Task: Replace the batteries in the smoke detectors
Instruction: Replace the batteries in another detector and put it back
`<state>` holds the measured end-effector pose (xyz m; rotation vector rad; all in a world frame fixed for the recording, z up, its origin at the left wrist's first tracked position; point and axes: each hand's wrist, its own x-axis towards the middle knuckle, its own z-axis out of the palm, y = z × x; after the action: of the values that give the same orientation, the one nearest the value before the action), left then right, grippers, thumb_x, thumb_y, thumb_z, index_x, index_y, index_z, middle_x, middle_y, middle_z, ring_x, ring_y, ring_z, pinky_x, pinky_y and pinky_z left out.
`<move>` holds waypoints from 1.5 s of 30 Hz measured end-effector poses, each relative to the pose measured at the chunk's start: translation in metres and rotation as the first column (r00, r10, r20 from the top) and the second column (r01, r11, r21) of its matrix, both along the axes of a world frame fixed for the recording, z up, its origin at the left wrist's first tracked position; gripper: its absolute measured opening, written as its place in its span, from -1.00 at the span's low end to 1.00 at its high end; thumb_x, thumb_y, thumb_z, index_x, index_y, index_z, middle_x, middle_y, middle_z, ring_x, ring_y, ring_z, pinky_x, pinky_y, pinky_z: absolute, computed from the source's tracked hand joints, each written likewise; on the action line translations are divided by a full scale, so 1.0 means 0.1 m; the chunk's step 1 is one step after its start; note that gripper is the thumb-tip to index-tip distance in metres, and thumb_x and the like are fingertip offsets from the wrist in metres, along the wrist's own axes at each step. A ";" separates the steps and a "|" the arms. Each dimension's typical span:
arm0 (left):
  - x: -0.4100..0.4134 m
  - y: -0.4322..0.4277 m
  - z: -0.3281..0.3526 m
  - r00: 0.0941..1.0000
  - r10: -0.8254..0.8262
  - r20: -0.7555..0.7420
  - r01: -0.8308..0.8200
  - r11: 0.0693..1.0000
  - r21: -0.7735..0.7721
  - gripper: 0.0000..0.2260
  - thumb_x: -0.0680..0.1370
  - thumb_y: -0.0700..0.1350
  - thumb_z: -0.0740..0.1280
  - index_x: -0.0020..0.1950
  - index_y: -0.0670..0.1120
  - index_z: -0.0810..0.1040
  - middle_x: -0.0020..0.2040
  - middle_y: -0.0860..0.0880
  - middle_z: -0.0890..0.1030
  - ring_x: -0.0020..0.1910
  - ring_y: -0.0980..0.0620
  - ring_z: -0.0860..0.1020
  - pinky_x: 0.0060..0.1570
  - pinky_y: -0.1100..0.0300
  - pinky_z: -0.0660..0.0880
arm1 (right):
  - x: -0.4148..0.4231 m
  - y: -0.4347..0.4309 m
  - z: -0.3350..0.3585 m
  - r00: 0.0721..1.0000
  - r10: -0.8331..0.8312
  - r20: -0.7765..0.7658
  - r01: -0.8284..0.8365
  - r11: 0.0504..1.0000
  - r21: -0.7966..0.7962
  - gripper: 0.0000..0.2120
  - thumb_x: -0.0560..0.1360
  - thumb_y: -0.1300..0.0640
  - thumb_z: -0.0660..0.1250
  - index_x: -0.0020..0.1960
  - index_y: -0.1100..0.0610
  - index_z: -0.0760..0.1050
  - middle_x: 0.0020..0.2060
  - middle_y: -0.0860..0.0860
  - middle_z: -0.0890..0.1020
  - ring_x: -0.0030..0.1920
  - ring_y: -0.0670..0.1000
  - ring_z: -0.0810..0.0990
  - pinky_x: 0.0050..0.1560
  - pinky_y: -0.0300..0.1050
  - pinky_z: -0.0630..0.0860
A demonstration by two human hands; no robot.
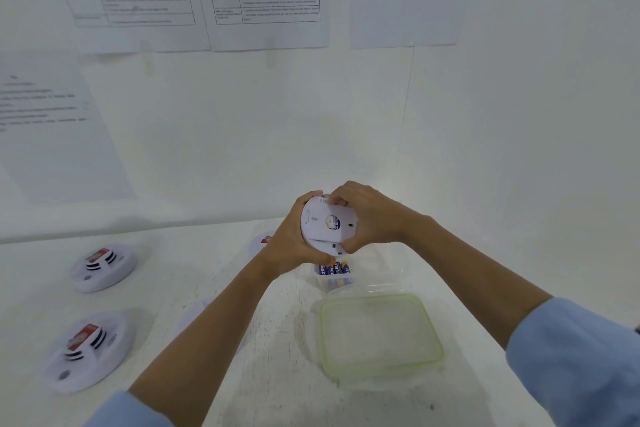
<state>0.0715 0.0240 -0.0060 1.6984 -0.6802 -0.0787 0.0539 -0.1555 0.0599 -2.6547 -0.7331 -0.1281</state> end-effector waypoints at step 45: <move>-0.19 0.28 -0.01 0.997 0.064 0.053 -0.065 0.998 0.014 -0.07 0.07 -0.15 0.56 0.35 -0.05 0.19 0.21 0.09 0.43 0.12 0.33 0.49 -0.02 0.41 0.48 | -0.48 -0.12 -0.10 0.998 -0.066 0.004 0.066 0.991 -0.115 -0.36 0.21 0.16 0.50 0.23 0.13 0.35 0.12 -0.01 0.40 0.07 -0.01 0.33 -0.01 -0.25 0.24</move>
<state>0.0524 0.0521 -0.0068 1.7413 -0.6645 0.0057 0.0056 -0.1676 0.0495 -2.7899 -0.6718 -0.1072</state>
